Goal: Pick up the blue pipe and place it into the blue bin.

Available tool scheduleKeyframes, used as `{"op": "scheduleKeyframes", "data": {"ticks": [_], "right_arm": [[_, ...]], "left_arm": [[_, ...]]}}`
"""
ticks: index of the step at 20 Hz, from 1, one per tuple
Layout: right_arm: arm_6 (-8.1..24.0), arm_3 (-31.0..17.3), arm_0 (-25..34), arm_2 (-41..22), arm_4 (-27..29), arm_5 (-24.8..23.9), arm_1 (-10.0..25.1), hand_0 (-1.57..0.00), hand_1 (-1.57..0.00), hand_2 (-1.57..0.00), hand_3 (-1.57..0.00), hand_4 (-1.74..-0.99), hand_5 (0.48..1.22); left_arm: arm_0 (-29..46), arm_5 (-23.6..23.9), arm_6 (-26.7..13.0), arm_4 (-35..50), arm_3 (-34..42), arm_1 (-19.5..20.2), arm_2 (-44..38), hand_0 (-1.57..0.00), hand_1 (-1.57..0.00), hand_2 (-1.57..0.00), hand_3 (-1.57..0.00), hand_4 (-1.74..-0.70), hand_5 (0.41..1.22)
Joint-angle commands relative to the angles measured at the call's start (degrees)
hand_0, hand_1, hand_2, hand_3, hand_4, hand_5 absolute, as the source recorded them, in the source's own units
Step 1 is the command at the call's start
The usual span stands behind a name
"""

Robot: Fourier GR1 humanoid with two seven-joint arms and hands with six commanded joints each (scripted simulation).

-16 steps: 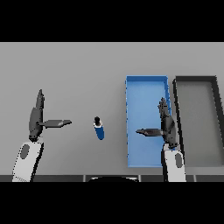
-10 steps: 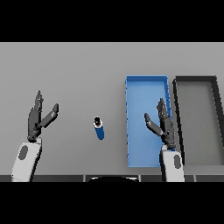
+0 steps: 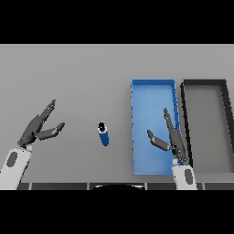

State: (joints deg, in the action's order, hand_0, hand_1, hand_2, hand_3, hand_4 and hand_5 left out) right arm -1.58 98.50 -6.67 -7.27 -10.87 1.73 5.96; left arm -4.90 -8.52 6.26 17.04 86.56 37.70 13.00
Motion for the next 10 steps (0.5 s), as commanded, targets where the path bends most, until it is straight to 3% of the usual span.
{"op": "scheduleKeyframes", "data": {"ticks": [1,6,10], "right_arm": [[-0.47,0.0,-0.06,0.01,0.25,0.26,0.09,0.0,0.0,0.0,0.0,-1.186,0.598],[-1.4,-0.98,0.83,-0.24,0.12,0.79,0.24,0.0,0.0,0.0,0.0,-1.205,0.611],[-1.37,-0.24,0.27,-0.56,-0.18,0.88,0.28,0.0,0.0,0.0,0.0,-1.212,0.613]], "left_arm": [[1.18,-1.38,1.15,0.06,1.46,0.48,0.75,0.0,0.0,0.0,0.0,-1.09,0.596],[3.66,-6.28,0.28,-0.48,7.11,0.67,5.97,0.0,0.0,0.0,0.0,-1.12,0.514],[3.5,-6.03,-1.26,-4.44,9.79,-2.87,11.29,0.0,0.0,0.0,0.0,-1.18,0.484]]}}
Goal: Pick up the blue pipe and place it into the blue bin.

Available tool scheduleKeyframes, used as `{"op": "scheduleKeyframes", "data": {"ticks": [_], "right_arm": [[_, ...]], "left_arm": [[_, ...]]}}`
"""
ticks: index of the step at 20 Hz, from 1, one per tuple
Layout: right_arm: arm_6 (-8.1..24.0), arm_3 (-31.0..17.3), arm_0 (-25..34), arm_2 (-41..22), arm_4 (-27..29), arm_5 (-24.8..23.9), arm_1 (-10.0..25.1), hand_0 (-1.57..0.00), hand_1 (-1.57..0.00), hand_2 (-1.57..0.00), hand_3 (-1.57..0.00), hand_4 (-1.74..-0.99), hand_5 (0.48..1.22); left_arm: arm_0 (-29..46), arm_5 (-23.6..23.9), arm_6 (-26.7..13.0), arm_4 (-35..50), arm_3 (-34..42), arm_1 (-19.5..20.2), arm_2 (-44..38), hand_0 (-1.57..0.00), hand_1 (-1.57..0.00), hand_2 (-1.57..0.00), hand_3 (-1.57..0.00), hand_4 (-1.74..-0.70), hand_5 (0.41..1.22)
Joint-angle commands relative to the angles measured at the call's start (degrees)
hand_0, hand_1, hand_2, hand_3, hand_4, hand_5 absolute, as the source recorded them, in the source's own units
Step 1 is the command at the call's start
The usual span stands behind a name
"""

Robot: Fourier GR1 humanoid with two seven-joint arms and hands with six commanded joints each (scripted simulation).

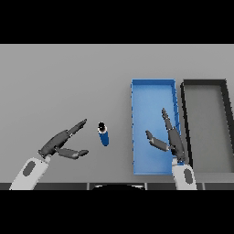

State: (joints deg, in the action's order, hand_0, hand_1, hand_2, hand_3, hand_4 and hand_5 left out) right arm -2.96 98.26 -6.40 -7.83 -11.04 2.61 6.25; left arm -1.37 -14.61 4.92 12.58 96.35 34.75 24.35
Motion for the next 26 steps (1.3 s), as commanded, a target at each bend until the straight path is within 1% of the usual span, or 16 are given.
{"op": "scheduleKeyframes", "data": {"ticks": [1,4,5,6,7,9,10,12,13,16,19,21,22,24,25,26], "right_arm": [[-0.21,0.58,-0.5,-0.09,0.2,0.16,0.01,0.0,0.0,0.0,0.0,-1.217,0.615],[0.64,1.76,-0.95,-0.6,-0.04,-0.03,-0.47,0.0,0.0,0.0,0.0,-1.223,0.62],[1.14,2.43,-1.09,-0.81,-0.22,-0.42,-0.89,0.0,0.0,0.0,0.0,-1.228,0.621],[1.61,1.97,-0.74,-0.38,-0.36,-0.65,-0.6,0.0,0.0,0.0,0.0,-1.23,0.622],[1.7,1.52,-0.57,-0.79,-0.76,-0.82,-1.05,0.0,0.0,0.0,0.0,-1.231,0.623],[0.51,1.91,-1.59,-0.84,-0.34,-0.4,-0.99,0.0,0.0,0.0,0.0,-1.229,0.621],[0.44,2.05,-1.37,-0.24,-0.03,-0.4,-0.49,0.0,0.0,0.0,0.0,-1.223,0.618],[0.19,1.05,-2.23,-0.47,-0.59,-0.61,-0.71,0.0,0.0,0.0,0.0,-1.212,0.61],[-0.04,2.15,-2.83,-0.16,-0.21,-0.58,-0.4,0.0,0.0,0.0,0.0,-1.208,0.608],[0.08,2.08,-1.92,0.03,0.08,-0.61,-0.5,0.0,0.0,0.0,0.0,-1.201,0.605],[1.47,1.66,-1.61,0.21,0.99,0.1,-0.52,0.0,0.0,0.0,0.0,-1.207,0.607],[0.99,2.11,-1.67,0.32,0.85,-0.12,-0.37,0.0,0.0,0.0,0.0,-1.204,0.605],[0.19,1.98,-2.11,0.53,0.42,-0.21,0.2,0.0,0.0,0.0,0.0,-1.196,0.603],[1.1,1.68,-1.58,0.31,0.62,-0.28,-0.48,0.0,0.0,0.0,0.0,-1.198,0.605],[0.95,1.9,-1.82,0.7,1.2,0.01,-0.13,0.0,0.0,0.0,0.0,-1.199,0.605],[0.79,1.11,-1.9,0.73,0.98,0.01,-0.07,0.0,0.0,0.0,0.0,-1.196,0.604]], "left_arm": [[0.78,0.5,0.21,-1.23,0.72,-0.2,0.8,0.0,0.0,0.0,0.0,-1.18,0.475],[-0.19,1.88,0.92,-4.53,-1.3,-3.58,2.92,0.0,0.0,0.0,0.0,-1.19,0.464],[-0.91,2.37,-0.39,-5.08,-1.99,-5.17,3.74,0.0,0.0,0.0,0.0,-1.19,0.463],[-1.29,2.52,0.23,-5.38,-2.49,-5.84,3.89,0.0,0.0,0.0,0.0,-1.19,0.465],[-2.16,2.37,-0.86,-5.48,-3.71,-7.48,4.68,0.0,0.0,0.0,0.0,-1.2,0.467],[-4.21,2.55,-2.49,-5.89,-6.78,-10.04,5.18,0.0,0.0,0.0,0.0,-1.2,0.467],[-4.51,2.13,-2.42,-5.81,-8.48,-11.33,5.56,0.0,0.0,0.0,0.0,-1.19,0.467],[-6.52,1.86,-1.55,-5.85,-11.46,-13.5,5.47,0.0,0.0,0.0,0.0,-1.19,0.469],[-7.11,1.98,-0.94,-6.9,-12.88,-14.4,6.05,0.0,0.0,0.0,0.0,-1.17,0.464],[-9.89,2.49,-0.66,-9.29,-15.64,-16.04,6.89,0.0,0.0,0.0,0.0,-1.13,0.462],[-11.31,1.13,1.6,-7.49,-18.97,-19.42,6.68,0.0,0.0,0.0,0.0,-1.19,0.513],[-11.38,1.7,2.86,-7.03,-19.15,-20.51,6.34,0.0,0.0,-0.04,-0.01,-1.24,0.558],[-11.33,1.65,2.96,-6.15,-18.88,-21.08,6.06,0.0,-0.04,-0.11,-0.04,-1.27,0.585],[-11.36,2.77,1.4,-6.05,-19.01,-22.5,6.16,-0.1,-0.26,-0.36,-0.22,-1.32,0.651],[-10.96,2.18,1.93,-4.74,-19.63,-22.97,5.61,-0.29,-0.46,-0.54,-0.49,-1.34,0.765],[-10.8,2.6,1.2,-4.34,-19.64,-23.51,5.46,-0.5,-0.68,-0.73,-0.7,-1.42,0.856]]}}
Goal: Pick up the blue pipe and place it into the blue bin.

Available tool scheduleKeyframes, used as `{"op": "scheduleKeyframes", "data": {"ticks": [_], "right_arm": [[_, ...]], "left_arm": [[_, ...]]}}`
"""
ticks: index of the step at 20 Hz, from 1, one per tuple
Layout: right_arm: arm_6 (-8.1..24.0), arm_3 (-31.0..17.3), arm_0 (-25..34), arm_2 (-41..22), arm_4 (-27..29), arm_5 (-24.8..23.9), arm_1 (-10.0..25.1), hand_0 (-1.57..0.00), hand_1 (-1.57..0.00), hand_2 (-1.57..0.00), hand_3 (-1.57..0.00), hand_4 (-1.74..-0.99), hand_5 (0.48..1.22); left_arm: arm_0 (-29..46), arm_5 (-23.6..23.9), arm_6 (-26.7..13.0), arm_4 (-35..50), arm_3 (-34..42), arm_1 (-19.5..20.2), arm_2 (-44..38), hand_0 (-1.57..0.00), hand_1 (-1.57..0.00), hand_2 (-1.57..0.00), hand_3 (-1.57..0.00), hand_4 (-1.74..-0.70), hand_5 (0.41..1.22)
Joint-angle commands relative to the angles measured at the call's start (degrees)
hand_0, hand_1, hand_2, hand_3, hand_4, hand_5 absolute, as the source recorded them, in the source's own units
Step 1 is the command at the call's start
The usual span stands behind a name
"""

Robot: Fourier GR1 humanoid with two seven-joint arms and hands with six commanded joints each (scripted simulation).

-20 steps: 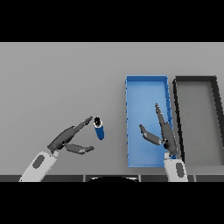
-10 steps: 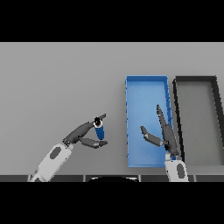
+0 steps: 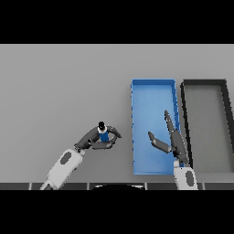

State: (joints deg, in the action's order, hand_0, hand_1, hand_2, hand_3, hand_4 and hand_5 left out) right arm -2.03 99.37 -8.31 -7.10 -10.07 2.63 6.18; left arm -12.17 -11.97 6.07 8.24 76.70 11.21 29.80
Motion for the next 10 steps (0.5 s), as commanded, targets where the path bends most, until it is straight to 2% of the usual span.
{"op": "scheduleKeyframes", "data": {"ticks": [1,3,5,6,10], "right_arm": [[-0.3,0.09,0.15,-0.15,-0.01,-0.23,-0.44,0.0,0.0,0.0,0.0,-1.198,0.604],[0.19,0.96,0.45,-0.41,-0.14,-0.42,-0.64,0.0,0.0,0.0,0.0,-1.196,0.604],[0.56,0.83,0.33,-0.26,-0.04,-0.32,-0.47,0.0,0.0,0.0,0.0,-1.195,0.603],[0.09,0.42,0.4,-0.39,-0.29,-0.38,-0.54,0.0,0.0,0.0,0.0,-1.191,0.602],[0.13,0.87,0.27,-0.34,-0.09,0.07,-0.1,0.0,0.0,0.0,0.0,-1.189,0.603]], "left_arm": [[-0.74,0.48,-0.32,-0.76,-0.48,-0.43,0.26,-0.72,-0.86,-0.9,-0.88,-1.48,0.929],[0.01,-0.29,2.06,-1.6,-0.09,-0.45,1.58,-1.02,-1.11,-1.14,-1.1,-1.57,1.034],[-0.06,0.49,5.04,-2.34,-0.6,-0.69,2.65,-1.22,-1.28,-1.3,-1.22,-1.63,1.101],[0.33,1.07,6.48,-2.89,-0.42,-0.4,2.96,-1.29,-1.34,-1.35,-1.27,-1.65,1.125],[0.46,3.3,5.22,-2.32,3.46,-0.8,2.59,-1.46,-1.48,-1.48,-1.41,-1.7,1.182]]}}
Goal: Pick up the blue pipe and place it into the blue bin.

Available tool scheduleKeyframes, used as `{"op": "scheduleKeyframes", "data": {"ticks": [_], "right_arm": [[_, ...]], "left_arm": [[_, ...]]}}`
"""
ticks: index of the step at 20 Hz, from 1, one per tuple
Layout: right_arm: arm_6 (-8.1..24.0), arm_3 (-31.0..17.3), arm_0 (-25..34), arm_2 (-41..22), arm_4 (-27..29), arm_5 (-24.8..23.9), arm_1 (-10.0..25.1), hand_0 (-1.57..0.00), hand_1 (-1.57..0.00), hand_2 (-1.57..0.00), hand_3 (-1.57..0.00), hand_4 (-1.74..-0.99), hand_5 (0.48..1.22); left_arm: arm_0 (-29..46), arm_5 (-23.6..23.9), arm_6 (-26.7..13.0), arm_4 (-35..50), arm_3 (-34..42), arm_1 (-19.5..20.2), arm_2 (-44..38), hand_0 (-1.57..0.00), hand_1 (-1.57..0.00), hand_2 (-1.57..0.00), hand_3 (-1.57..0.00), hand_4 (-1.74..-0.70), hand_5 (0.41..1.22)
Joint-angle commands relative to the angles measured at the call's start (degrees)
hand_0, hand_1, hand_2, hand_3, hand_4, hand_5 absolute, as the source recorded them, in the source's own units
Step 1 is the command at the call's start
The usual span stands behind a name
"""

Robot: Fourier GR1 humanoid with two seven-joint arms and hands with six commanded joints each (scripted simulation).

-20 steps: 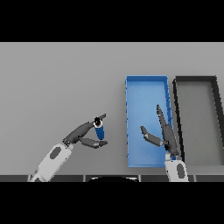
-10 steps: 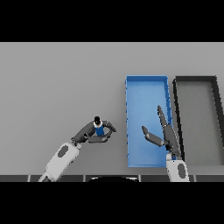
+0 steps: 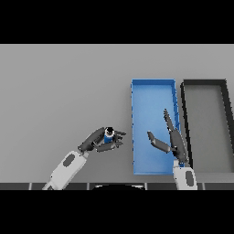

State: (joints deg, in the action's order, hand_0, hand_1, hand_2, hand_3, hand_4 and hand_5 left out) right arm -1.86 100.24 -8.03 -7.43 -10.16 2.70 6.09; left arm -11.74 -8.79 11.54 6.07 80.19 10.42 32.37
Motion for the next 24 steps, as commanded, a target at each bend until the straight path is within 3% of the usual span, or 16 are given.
{"op": "scheduleKeyframes", "data": {"ticks": [1,6,10,14,19,21,22,24], "right_arm": [[0.01,0.2,-0.06,-0.18,-0.57,-0.45,-0.16,0.0,0.0,0.0,0.0,-1.187,0.603],[-1.2,-0.81,0.09,0.93,-0.24,-0.23,0.98,0.0,0.0,0.0,0.0,-1.164,0.602],[-1.89,0.25,-0.09,0.91,-0.3,-0.45,1.04,0.0,0.0,0.0,0.0,-1.141,0.603],[-1.53,-0.45,-0.23,0.31,-1.27,-0.98,0.33,0.0,0.0,0.0,0.0,-1.127,0.605],[-2.21,0.12,-0.62,1.19,-0.19,-0.52,1.14,0.0,0.0,0.0,0.0,-1.176,0.605],[-5.11,1.55,-0.72,1.96,4.45,3.0,2.09,0.0,0.0,0.0,0.0,-1.196,0.622],[-5.11,3.22,-0.1,2.65,9.55,6.31,2.73,0.0,0.0,0.0,0.0,-1.195,0.608],[-2.12,7.03,2.22,3.01,17.1,12.07,6.03,0.0,0.0,0.0,0.0,-1.231,0.572]], "left_arm": [[-0.27,0.64,-0.28,0.17,0.8,-0.64,-0.02,-1.48,-1.49,-1.5,-1.42,-1.71,1.19],[-1.67,0.89,-1.83,1.0,6.41,-1.29,0.74,-1.54,-1.55,-1.55,-1.47,-1.73,1.211],[-2.59,0.79,-6.39,1.7,10.94,-0.89,1.47,-1.56,-1.56,-1.56,-1.49,-1.74,1.217],[-3.09,0.77,-8.75,0.78,10.68,-1.21,2.11,-1.57,-1.57,-1.57,-1.5,-1.74,1.219],[-3.25,0.98,-9.25,-0.15,9.94,-1.55,2.14,-1.57,-1.57,-1.57,-1.49,-1.74,1.219],[-3.07,0.73,-9.52,-0.36,10.21,-1.25,2.31,-1.57,-1.57,-1.57,-1.5,-1.74,1.22],[-2.61,0.65,-9.22,-0.26,10.67,-1.09,2.35,-1.57,-1.57,-1.57,-1.5,-1.74,1.22],[-2.9,0.33,-9.51,0.21,10.59,-1.08,1.98,-1.57,-1.57,-1.57,-1.5,-1.74,1.22]]}}
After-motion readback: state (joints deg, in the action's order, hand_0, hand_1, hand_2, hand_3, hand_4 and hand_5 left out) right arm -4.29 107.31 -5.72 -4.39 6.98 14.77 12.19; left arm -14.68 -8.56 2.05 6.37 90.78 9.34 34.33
